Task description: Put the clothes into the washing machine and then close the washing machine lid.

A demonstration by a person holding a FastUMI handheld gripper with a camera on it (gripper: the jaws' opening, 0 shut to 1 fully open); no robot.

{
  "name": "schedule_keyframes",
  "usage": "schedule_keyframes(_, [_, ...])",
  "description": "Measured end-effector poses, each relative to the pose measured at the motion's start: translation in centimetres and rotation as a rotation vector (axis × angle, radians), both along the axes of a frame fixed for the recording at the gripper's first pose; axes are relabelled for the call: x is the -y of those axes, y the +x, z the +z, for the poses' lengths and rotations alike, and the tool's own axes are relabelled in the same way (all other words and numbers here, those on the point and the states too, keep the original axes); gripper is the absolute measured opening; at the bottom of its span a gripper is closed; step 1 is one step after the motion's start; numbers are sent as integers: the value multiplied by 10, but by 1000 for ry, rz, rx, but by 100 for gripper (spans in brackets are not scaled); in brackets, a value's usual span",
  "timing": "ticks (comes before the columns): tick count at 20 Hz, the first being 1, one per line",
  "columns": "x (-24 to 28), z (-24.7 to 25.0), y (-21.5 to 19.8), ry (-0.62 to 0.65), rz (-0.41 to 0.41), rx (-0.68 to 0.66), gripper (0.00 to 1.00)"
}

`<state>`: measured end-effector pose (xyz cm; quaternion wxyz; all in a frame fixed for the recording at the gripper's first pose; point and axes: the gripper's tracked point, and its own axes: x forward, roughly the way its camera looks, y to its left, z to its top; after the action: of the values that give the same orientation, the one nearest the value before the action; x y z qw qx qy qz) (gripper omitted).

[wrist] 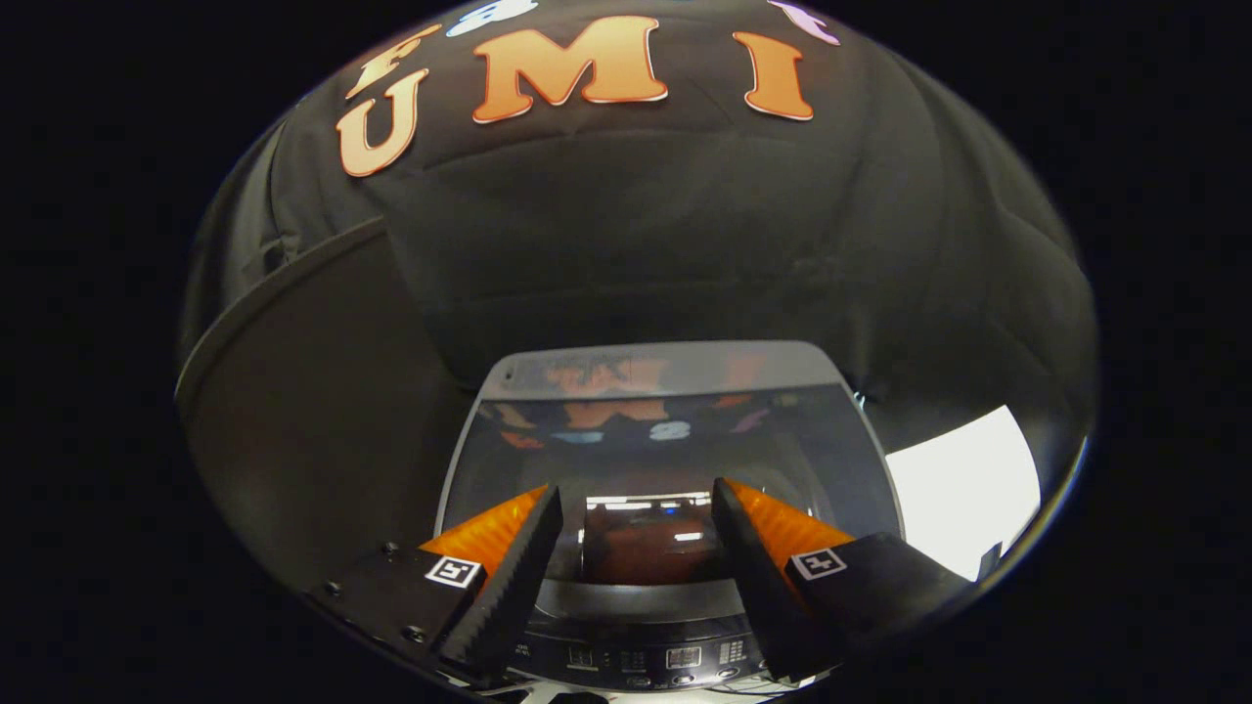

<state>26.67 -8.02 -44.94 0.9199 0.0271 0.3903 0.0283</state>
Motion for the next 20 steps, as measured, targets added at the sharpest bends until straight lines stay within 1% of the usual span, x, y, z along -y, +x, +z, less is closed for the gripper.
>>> schedule_keyframes(8, [2, -46, -27, 5, -7, -90, 99])
schedule_keyframes(11, [0, -44, -28, 6, -2, -92, 99])
schedule_keyframes(16, [2, -10, -16, 31, 3, -12, 99])
schedule_keyframes(20, [6, 55, -5, 52, 10, 118, 99])
